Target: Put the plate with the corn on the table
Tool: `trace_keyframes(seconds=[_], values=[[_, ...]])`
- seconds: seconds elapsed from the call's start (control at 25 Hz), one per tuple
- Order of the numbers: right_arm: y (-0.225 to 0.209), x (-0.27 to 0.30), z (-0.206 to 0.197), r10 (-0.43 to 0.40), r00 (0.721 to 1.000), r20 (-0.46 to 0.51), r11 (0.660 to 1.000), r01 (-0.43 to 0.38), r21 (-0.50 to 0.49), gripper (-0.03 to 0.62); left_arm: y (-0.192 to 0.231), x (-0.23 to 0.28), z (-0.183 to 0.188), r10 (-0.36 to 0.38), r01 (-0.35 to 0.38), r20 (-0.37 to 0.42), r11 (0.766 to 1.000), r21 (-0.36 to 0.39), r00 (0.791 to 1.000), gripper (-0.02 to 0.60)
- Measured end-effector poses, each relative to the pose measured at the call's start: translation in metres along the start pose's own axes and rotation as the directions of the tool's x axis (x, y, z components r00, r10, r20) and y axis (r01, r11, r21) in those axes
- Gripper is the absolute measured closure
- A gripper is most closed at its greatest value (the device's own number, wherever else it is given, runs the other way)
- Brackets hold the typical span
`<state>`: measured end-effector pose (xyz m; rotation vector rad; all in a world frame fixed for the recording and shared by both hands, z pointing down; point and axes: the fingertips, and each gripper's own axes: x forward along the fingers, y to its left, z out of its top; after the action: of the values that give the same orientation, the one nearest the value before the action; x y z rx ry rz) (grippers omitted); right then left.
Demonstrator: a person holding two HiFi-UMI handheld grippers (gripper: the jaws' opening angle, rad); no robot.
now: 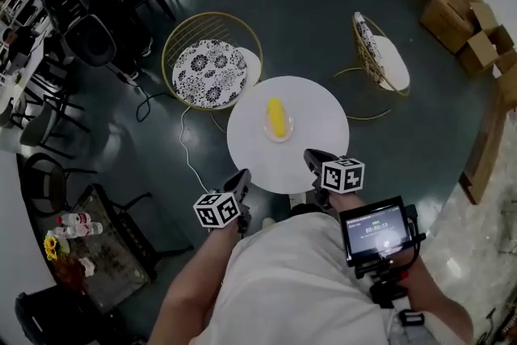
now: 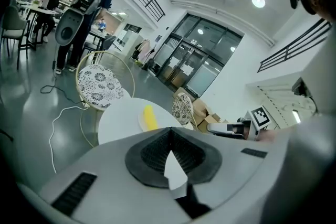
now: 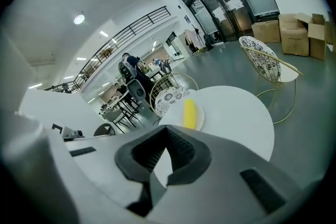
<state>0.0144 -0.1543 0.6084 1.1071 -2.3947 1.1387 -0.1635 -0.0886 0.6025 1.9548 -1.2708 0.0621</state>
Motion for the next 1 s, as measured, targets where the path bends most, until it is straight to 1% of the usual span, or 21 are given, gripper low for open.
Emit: trace_keyframes(seconds=[0.12, 0.2, 0.32, 0.48, 0.84, 1.0], values=[[0.015, -0.007, 0.000, 0.027, 1.000, 0.016, 1.000, -0.027, -0.010, 0.588, -0.003, -0.014, -0.001, -0.003, 0.003, 0.017, 1.000, 0.026, 1.000, 0.575], [0.028, -0.015, -0.002, 0.047, 0.999, 0.023, 0.999, -0.046, -0.009, 0.588, -0.011, -0.023, -0.006, -0.010, 0.010, 0.013, 0.999, 0.053, 1.000, 0.575], [0.046, -0.030, -0.008, 0.075, 0.996, 0.041, 0.997, -0.074, -0.012, 0.588, -0.025, -0.034, -0.018, -0.035, 0.035, -0.002, 0.996, 0.087, 0.999, 0.575], [0.067, -0.046, -0.021, 0.101, 0.993, 0.062, 0.995, -0.101, -0.009, 0.588, -0.040, -0.047, -0.029, -0.068, 0.069, -0.010, 0.992, 0.105, 0.998, 0.575], [0.091, -0.078, -0.047, 0.116, 0.988, 0.103, 0.993, -0.115, -0.019, 0.588, -0.063, -0.071, -0.036, -0.123, 0.123, -0.007, 0.982, 0.145, 0.992, 0.575], [0.094, -0.091, -0.060, 0.108, 0.987, 0.117, 0.994, -0.108, -0.013, 0.588, -0.073, -0.078, -0.046, -0.146, 0.147, -0.018, 0.977, 0.154, 0.989, 0.575]])
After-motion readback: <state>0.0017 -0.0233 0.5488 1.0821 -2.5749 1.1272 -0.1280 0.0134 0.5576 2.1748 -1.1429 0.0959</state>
